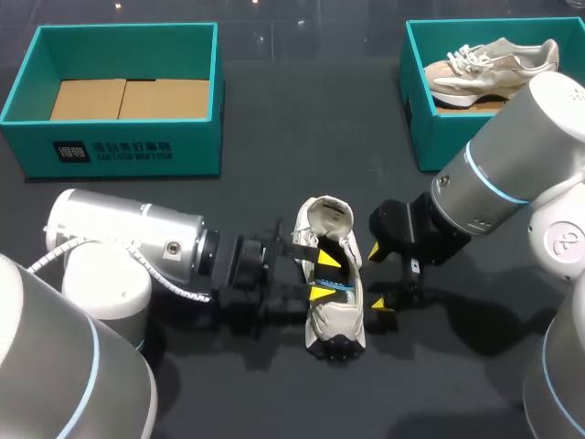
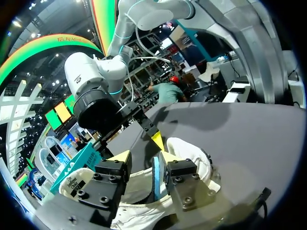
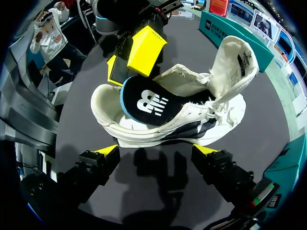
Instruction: Take the shoe out of the shoebox, open the shoe tongue, remove and reinsert the insole, then place the shoe into the shoebox
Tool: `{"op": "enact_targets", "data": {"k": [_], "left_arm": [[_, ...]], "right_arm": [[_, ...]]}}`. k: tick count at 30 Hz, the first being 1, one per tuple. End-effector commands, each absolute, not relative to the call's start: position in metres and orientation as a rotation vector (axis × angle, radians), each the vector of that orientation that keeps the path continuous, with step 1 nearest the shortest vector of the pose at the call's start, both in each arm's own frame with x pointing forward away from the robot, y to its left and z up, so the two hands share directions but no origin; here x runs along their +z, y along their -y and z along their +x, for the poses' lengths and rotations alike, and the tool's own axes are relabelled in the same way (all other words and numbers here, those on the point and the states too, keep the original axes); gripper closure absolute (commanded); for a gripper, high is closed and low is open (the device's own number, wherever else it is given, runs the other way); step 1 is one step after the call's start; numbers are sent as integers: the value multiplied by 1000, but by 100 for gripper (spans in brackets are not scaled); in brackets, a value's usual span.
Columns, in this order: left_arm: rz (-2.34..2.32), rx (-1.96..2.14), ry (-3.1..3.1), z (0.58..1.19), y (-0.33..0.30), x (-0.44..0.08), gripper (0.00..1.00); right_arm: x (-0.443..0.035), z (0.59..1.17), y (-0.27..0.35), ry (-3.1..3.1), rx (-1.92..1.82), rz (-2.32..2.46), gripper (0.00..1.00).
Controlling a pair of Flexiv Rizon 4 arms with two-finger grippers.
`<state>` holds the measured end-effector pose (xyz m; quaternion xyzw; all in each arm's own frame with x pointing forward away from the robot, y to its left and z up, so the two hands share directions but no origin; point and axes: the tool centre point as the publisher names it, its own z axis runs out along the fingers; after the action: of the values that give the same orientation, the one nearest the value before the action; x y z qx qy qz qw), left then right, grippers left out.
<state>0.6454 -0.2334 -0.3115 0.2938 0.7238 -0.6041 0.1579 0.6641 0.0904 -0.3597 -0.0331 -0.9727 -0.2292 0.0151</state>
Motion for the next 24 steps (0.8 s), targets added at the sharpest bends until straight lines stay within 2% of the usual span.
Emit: {"op": "enact_targets", "data": {"k": [1, 12, 24], "left_arm": [[908, -1715, -2123, 649, 232, -306, 63], [1099, -1561, -2255, 643, 205, -298, 62], [1246, -1431, -2359, 653, 170, -281, 64]], "right_arm": [[-350, 659, -77, 3034, -699, -118, 0], [-329, 652, -25, 3047, -613, -183, 0], [-316, 651, 5, 3056, -573, -210, 0]]}}
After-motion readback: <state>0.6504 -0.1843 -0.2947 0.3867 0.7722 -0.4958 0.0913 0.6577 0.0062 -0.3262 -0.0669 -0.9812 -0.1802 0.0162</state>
